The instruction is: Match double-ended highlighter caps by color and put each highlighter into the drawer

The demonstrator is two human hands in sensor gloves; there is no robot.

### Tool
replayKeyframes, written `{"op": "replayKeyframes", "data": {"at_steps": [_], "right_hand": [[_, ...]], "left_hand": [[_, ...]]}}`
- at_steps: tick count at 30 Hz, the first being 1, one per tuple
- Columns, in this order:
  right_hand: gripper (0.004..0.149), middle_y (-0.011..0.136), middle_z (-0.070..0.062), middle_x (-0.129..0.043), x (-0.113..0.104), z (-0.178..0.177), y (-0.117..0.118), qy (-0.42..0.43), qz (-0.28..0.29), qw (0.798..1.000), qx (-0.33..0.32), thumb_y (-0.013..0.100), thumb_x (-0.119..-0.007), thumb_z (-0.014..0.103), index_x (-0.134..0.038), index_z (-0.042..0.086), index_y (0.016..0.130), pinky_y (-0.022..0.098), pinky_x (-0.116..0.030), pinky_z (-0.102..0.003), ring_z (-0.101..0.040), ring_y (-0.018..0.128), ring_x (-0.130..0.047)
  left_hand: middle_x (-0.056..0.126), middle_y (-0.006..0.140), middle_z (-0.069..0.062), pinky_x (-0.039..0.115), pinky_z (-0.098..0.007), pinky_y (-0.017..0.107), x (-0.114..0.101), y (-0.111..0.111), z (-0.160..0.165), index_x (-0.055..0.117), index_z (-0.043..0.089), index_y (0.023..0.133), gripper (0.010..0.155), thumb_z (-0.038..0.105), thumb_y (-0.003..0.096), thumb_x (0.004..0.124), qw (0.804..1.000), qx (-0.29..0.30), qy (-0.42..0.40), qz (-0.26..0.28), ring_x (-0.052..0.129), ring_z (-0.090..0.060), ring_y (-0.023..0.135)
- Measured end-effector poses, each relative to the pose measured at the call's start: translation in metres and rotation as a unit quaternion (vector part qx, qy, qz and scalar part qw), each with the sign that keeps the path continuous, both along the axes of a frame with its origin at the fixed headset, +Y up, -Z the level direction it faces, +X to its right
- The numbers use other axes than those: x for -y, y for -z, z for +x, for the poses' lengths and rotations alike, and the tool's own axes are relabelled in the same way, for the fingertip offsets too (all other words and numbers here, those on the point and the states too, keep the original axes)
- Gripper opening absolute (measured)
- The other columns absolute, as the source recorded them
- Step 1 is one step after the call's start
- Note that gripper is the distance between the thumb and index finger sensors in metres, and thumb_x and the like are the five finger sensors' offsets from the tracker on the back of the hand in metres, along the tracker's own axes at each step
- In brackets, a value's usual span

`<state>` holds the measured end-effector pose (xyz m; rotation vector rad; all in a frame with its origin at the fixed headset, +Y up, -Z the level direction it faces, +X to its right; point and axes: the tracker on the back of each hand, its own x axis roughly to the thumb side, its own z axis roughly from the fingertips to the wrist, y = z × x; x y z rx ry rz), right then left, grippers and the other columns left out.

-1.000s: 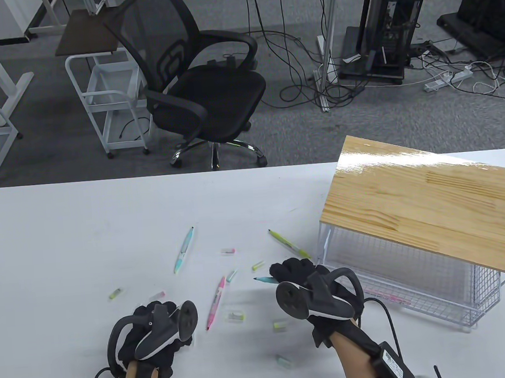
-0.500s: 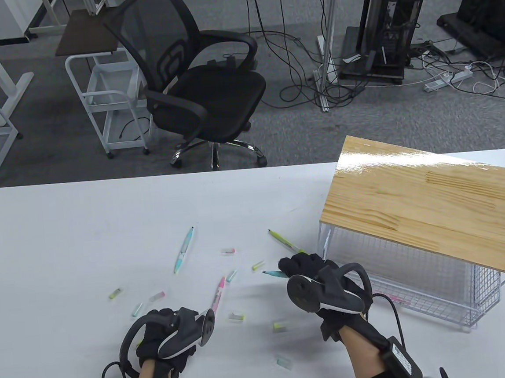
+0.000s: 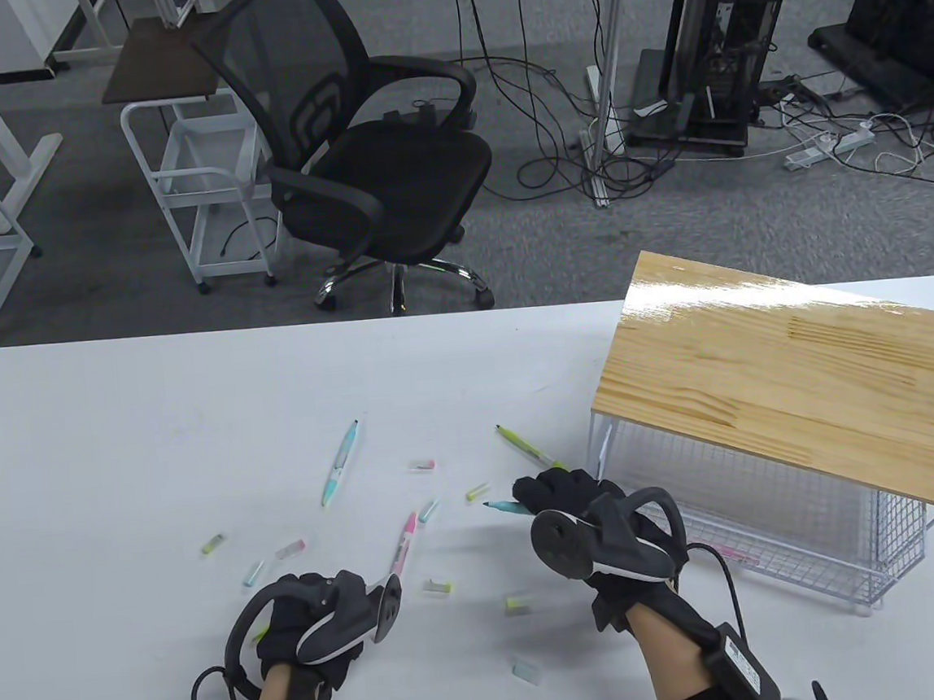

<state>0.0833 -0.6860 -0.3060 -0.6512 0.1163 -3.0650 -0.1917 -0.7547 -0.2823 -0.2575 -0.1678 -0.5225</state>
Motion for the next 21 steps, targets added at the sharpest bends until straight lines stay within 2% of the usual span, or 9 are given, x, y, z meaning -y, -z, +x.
{"op": "replayKeyframes", "data": {"at_steps": [8,15,17,21], "right_hand": [[0.059,0.103,-0.004,-0.069,0.0,0.001,0.0,-0.005,0.0,1.0,0.001,0.055,-0.079,0.029,-0.055,0.028,0.109,0.067,-0.076,-0.05,-0.029,0.085,-0.084],[0.059,0.104,-0.004,-0.069,0.0,0.0,0.0,-0.003,-0.001,1.0,-0.002,0.055,-0.079,0.029,-0.056,0.028,0.108,0.067,-0.076,-0.051,-0.028,0.085,-0.084],[0.059,0.103,-0.004,-0.069,0.001,0.0,0.0,-0.003,-0.002,1.0,-0.004,0.055,-0.079,0.029,-0.056,0.028,0.108,0.066,-0.076,-0.051,-0.028,0.085,-0.084],[0.059,0.104,-0.004,-0.068,0.001,-0.001,0.0,-0.003,-0.004,1.0,-0.006,0.055,-0.079,0.028,-0.055,0.028,0.109,0.066,-0.075,-0.052,-0.028,0.085,-0.084]], "left_hand": [[0.091,0.058,0.021,0.079,-0.04,0.066,0.002,0.0,0.002,0.071,0.044,0.096,0.065,0.057,0.0345,0.086,1.0,-0.001,-0.007,-0.007,0.091,-0.009,0.06],[0.091,0.061,0.022,0.08,-0.039,0.067,0.003,0.0,0.006,0.071,0.038,0.099,0.066,0.054,0.0372,0.087,1.0,-0.006,-0.007,-0.023,0.092,-0.007,0.062],[0.091,0.063,0.022,0.08,-0.038,0.067,0.0,0.0,0.006,0.071,0.037,0.099,0.067,0.055,0.0373,0.087,1.0,-0.007,-0.017,-0.015,0.092,-0.006,0.063],[0.091,0.074,0.022,0.081,-0.039,0.066,-0.02,0.0,0.006,0.071,0.033,0.101,0.067,0.055,0.0393,0.086,0.997,-0.011,-0.076,0.019,0.094,-0.007,0.067]]}}
